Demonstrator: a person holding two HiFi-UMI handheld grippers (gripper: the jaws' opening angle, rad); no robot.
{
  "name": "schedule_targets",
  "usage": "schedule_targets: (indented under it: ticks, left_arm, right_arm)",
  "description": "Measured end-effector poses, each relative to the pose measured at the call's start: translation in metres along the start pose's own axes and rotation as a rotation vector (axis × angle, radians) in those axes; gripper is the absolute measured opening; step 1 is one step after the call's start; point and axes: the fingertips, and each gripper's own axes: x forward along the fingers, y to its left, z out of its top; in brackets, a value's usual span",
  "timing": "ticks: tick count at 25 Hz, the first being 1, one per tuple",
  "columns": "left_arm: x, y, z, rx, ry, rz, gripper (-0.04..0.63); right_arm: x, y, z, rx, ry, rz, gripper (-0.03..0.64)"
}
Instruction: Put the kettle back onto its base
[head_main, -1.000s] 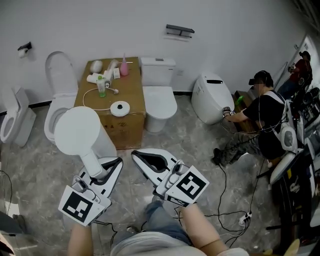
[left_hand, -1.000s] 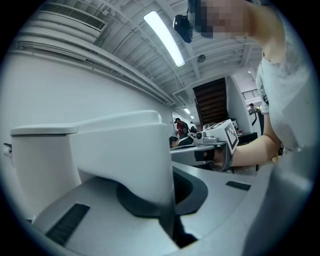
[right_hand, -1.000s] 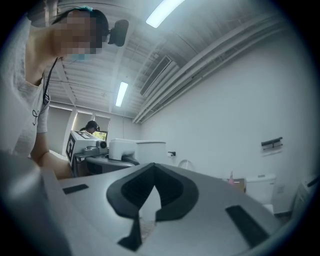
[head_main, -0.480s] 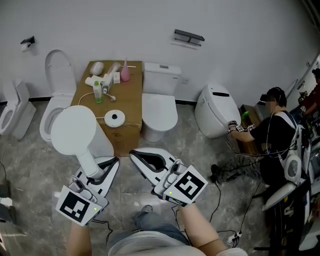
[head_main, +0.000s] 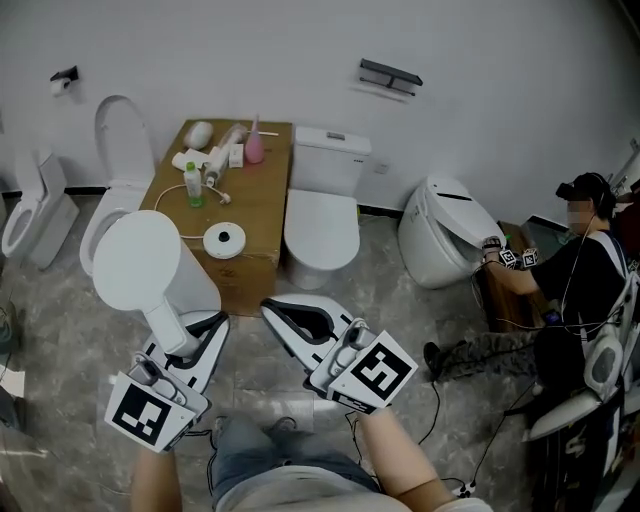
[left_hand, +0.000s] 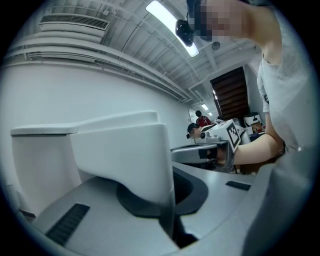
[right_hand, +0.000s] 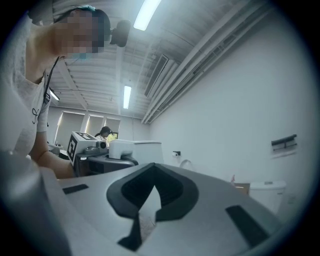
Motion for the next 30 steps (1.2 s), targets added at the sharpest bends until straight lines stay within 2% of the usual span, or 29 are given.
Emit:
schedule_targets:
  ticks: [6,15,23,30]
  left_arm:
    - [0.015,0.004,-0.011,-0.008,0.023,0.007,0.008]
    - [0.041,0.019,-0.019,-0.008,0.002,0.008,0.008]
    - [0.07,0.043,-0.04,-0.015,0.047,0.012,0.008]
    - [0.105,0.079,-0.056,-0.033,0.039,0.034,0.008]
  right_arm:
    - [-0.007,-0.017,-0.01,0.018,0.002,-0.016,0.008]
    - [-0.001,-0.044,-0.02,0.02,0.024,-0.023,0.008]
    - [0.027,-0.089,-0.03,0.027,0.035,0.013,0.008]
    - [0.063,-0.129,-0.042,0.036,0.039,0.072,0.008]
